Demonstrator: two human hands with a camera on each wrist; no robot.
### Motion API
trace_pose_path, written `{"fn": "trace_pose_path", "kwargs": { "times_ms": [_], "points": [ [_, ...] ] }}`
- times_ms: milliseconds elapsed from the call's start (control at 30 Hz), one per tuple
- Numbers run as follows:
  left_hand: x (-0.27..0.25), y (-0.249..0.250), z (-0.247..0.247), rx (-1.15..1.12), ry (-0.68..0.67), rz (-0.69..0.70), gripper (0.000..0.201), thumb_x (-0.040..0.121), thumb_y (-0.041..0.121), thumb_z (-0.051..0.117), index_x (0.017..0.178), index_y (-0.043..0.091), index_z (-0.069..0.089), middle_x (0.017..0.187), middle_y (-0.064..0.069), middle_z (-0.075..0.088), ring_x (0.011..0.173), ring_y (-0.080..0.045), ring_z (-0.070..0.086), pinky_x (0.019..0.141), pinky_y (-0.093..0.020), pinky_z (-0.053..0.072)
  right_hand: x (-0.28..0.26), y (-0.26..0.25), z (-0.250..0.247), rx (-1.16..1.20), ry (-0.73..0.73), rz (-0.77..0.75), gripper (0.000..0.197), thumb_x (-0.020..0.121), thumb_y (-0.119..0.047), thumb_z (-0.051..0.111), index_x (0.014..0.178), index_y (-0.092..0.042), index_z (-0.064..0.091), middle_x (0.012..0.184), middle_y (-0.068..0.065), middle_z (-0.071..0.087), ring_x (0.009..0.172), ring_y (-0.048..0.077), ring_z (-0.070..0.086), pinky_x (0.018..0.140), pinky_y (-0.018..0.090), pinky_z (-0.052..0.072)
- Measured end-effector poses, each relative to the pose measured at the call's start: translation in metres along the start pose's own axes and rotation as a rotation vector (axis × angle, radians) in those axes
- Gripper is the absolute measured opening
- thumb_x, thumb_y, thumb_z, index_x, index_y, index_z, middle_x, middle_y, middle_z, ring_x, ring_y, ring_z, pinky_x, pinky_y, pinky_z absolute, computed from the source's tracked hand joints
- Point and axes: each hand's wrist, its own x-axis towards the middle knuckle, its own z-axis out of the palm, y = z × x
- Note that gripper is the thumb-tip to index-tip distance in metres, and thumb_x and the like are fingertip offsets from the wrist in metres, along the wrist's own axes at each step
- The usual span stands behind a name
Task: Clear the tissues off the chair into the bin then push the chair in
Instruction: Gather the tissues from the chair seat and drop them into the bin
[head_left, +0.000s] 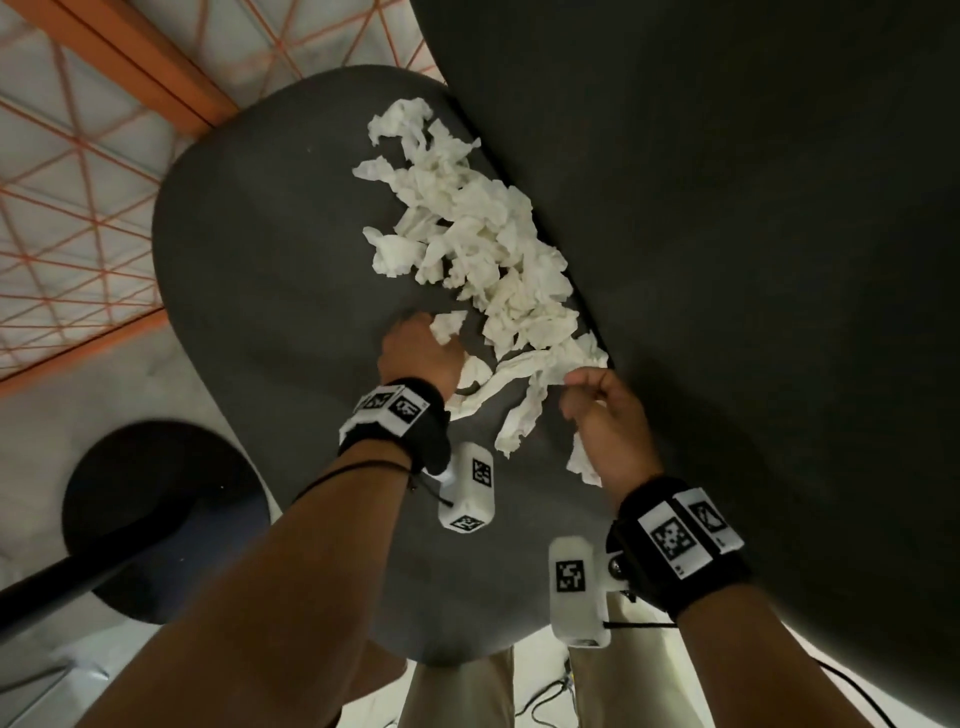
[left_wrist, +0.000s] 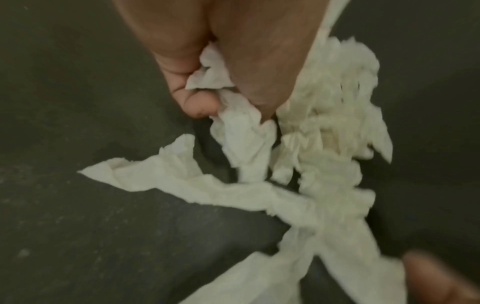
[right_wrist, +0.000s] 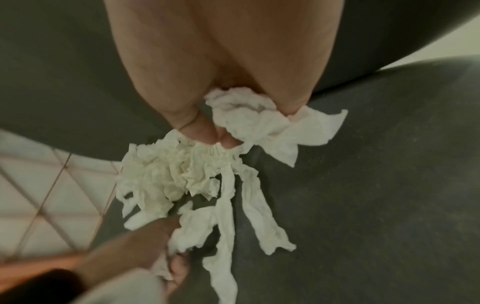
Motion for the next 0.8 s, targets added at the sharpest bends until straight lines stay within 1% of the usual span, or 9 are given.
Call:
{"fn": "trace_pose_path", "kwargs": {
  "times_ms": [67,167,233,300,367,433,567,700,800],
  "points": [
    [0.000,-0.007,-0.009,-0.139,-0.003,-0.062,0.032,0.081,0.037,0.061,0.102,0.014,0.065,0.105,-0.008,0.069,0.099,-0.030,0.066,0.087,-0.036,0.053,0.001,0.001,0.002,-0.148,0.009,-0.008,0.029,0.085,-0.026,0.065,0.111,-0.028,0.054,0.096,-0.006,0.059,0.086,0.011,0.057,0.065,0.019,0.043],
    [-0.006,-0.020,-0.027,-0.390,0.030,-0.194,0.030,0.072,0.041,0.059,0.087,0.015,0.064,0.095,-0.006,0.070,0.087,-0.028,0.070,0.073,-0.036,0.060,0.002,-0.004,0.007,-0.419,0.036,-0.039,0.054,0.083,-0.041,0.067,0.129,-0.039,0.039,0.095,-0.005,0.059,0.091,0.017,0.059,0.077,0.029,0.044],
    [-0.014,-0.031,-0.036,-0.346,0.099,-0.166,0.023,0.075,0.032,0.063,0.090,0.015,0.063,0.096,-0.005,0.069,0.090,-0.027,0.066,0.081,-0.035,0.055,0.006,-0.006,0.011,-0.523,0.051,-0.014,0.064,0.085,-0.043,0.066,0.137,-0.039,0.029,0.109,0.002,0.063,0.101,0.024,0.060,0.078,0.030,0.041],
    [-0.027,-0.037,-0.044,-0.310,0.185,-0.101,0.017,0.080,0.020,0.064,0.097,0.016,0.061,0.096,-0.002,0.067,0.090,-0.023,0.061,0.081,-0.031,0.048,0.013,-0.005,0.015,-0.628,0.072,0.011,0.063,0.087,-0.043,0.063,0.139,-0.038,0.027,0.124,0.005,0.061,0.112,0.028,0.059,0.077,0.031,0.037],
    [-0.042,-0.035,-0.045,-0.348,0.196,-0.034,0.018,0.078,0.019,0.060,0.096,0.019,0.060,0.086,0.002,0.066,0.085,-0.022,0.062,0.078,-0.031,0.048,0.017,-0.004,0.017,-0.759,0.108,-0.043,0.045,0.092,-0.041,0.056,0.132,-0.034,0.038,0.124,0.004,0.062,0.111,0.028,0.059,0.075,0.032,0.037],
    [-0.053,-0.029,-0.038,-0.323,0.142,-0.012,0.016,0.077,0.025,0.057,0.092,0.020,0.059,0.078,0.005,0.065,0.080,-0.022,0.063,0.076,-0.032,0.049,0.019,-0.006,0.016,-0.825,0.121,-0.116,0.026,0.095,-0.037,0.049,0.119,-0.028,0.049,0.112,0.003,0.065,0.102,0.029,0.061,0.072,0.032,0.038],
    [-0.066,-0.019,-0.010,-0.143,0.000,0.047,0.021,0.080,0.034,0.067,0.093,0.025,0.054,0.074,0.007,0.063,0.072,-0.017,0.061,0.067,-0.024,0.047,0.014,-0.007,0.009,-0.723,0.076,-0.123,0.016,0.091,-0.037,0.051,0.099,-0.023,0.052,0.083,-0.002,0.054,0.080,0.026,0.054,0.070,0.031,0.038],
    [-0.065,-0.016,0.016,0.074,-0.120,0.138,0.027,0.085,0.037,0.063,0.110,0.031,0.052,0.093,-0.001,0.068,0.086,-0.025,0.063,0.079,-0.036,0.052,0.007,-0.003,0.004,-0.464,0.043,0.003,0.027,0.083,-0.034,0.054,0.068,-0.013,0.046,0.068,0.006,0.054,0.066,0.022,0.051,0.062,0.033,0.040],
    [-0.058,-0.013,0.025,0.177,-0.142,0.174,0.022,0.090,0.032,0.057,0.112,0.029,0.060,0.103,-0.005,0.069,0.097,-0.030,0.064,0.080,-0.035,0.049,0.000,0.002,-0.004,-0.215,0.046,0.085,0.025,0.077,-0.022,0.055,0.075,0.003,0.053,0.071,0.019,0.060,0.064,0.022,0.053,0.062,0.031,0.042]
  ]
}}
